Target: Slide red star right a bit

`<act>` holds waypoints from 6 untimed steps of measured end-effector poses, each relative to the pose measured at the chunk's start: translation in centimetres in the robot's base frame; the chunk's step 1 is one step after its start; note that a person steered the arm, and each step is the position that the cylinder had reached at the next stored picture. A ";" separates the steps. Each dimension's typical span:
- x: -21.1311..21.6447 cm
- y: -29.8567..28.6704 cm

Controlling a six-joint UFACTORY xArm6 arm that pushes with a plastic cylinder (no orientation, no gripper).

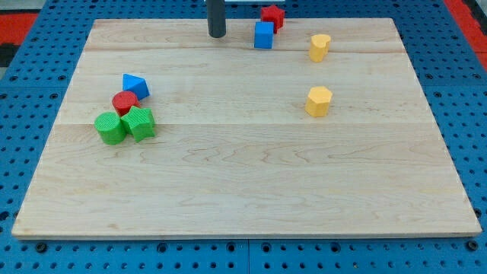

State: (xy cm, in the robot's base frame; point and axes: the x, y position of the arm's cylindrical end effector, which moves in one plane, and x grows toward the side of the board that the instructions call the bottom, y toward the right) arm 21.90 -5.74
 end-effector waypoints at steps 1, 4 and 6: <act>-0.2 -5.8; -2.6 -9.0; -2.7 -8.3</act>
State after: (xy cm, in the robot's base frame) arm 19.21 -14.01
